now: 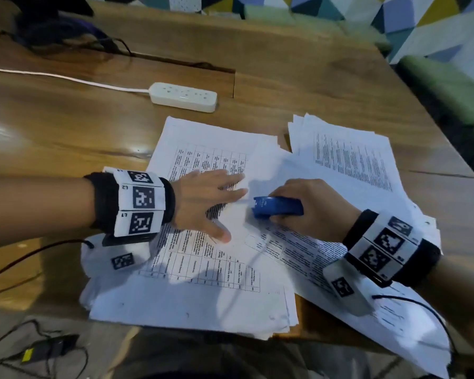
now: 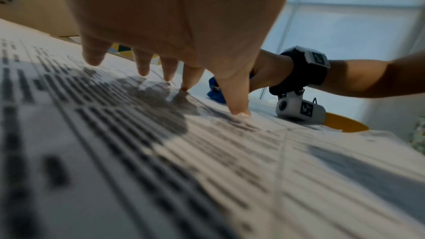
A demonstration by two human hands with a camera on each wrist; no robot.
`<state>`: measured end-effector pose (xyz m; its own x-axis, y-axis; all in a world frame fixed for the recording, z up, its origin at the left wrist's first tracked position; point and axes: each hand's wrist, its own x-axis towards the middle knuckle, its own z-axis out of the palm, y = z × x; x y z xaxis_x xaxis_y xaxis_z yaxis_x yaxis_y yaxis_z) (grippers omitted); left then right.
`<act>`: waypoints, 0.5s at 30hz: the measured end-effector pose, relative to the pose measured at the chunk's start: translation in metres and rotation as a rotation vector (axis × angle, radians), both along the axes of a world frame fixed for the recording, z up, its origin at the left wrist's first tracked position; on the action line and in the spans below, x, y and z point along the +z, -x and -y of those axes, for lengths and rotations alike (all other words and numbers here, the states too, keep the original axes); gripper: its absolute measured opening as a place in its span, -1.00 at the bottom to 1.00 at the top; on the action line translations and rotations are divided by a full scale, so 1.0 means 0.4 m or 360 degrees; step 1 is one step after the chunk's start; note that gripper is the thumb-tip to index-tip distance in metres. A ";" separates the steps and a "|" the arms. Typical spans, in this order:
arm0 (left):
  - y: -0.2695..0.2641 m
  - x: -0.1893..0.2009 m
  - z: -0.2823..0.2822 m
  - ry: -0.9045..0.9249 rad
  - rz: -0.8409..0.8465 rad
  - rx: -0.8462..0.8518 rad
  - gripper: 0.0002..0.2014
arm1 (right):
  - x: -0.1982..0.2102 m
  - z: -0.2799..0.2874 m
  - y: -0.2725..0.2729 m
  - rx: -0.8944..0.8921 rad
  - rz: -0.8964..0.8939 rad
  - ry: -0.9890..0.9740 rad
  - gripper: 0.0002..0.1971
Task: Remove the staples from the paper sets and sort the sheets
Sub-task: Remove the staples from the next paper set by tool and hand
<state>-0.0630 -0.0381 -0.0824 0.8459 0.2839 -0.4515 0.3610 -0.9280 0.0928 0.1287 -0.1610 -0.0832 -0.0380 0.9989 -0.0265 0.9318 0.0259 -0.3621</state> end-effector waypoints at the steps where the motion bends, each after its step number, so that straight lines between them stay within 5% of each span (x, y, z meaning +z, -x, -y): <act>1: -0.005 0.002 -0.006 -0.0007 -0.0055 -0.0012 -0.13 | -0.001 -0.008 -0.002 -0.0005 -0.0011 0.0003 -0.75; 15: -0.055 -0.024 -0.069 -0.0156 -0.0295 -0.0236 0.05 | 0.010 -0.099 -0.015 0.0294 -0.0011 0.0137 -0.77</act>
<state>-0.0408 -0.0106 -0.0919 0.7871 0.2128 -0.5790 0.2226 -0.9733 -0.0551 0.1349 -0.1216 -0.0792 -0.2207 0.9691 -0.1106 0.9115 0.1645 -0.3769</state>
